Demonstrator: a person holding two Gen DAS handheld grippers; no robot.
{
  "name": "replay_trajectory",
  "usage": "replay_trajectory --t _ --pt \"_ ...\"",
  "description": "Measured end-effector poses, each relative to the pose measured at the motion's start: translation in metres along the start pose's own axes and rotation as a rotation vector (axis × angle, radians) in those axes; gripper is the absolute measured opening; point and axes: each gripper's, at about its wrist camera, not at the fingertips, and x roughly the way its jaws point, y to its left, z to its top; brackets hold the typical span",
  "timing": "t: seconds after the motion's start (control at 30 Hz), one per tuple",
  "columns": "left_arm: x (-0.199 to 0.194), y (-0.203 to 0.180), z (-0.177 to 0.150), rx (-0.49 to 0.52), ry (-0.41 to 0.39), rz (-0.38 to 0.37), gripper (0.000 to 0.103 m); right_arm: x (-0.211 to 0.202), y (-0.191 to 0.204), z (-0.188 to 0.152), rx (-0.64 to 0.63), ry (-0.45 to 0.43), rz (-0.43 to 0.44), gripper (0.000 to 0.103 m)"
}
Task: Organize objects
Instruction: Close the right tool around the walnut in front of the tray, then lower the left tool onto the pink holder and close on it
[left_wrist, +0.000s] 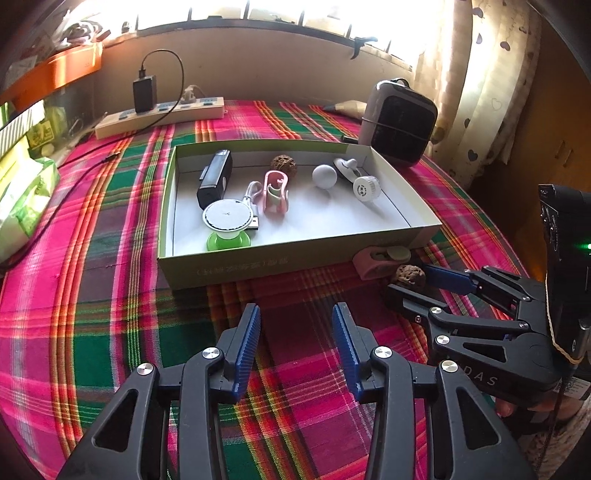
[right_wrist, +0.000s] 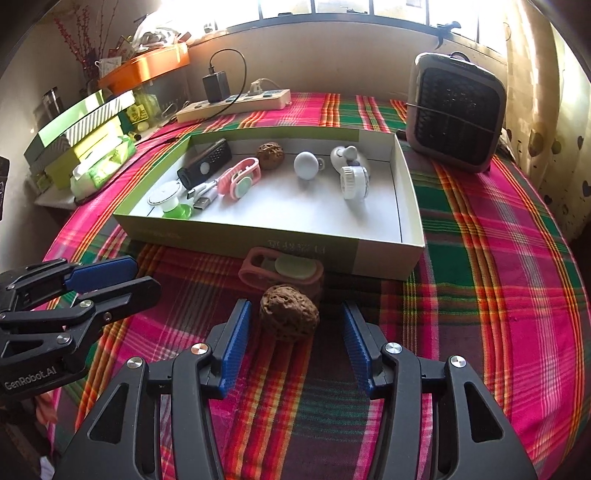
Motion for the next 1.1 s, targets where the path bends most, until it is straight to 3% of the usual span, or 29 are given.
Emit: replay_trajectory --t 0.2,0.37,0.7,1.1 --pt "0.007 -0.003 0.005 0.009 0.014 -0.017 0.039 -0.001 -0.003 0.000 0.002 -0.010 -0.011 0.049" --pt "0.013 -0.008 0.008 0.028 0.027 -0.031 0.039 -0.003 -0.003 -0.002 -0.003 -0.013 0.001 0.034" --pt "0.026 -0.034 0.020 0.117 0.044 -0.102 0.039 -0.014 -0.021 -0.011 0.023 -0.020 -0.024 0.033" --pt "0.041 -0.055 0.030 0.191 0.053 -0.112 0.039 -0.035 -0.058 -0.022 0.100 -0.045 -0.051 0.033"
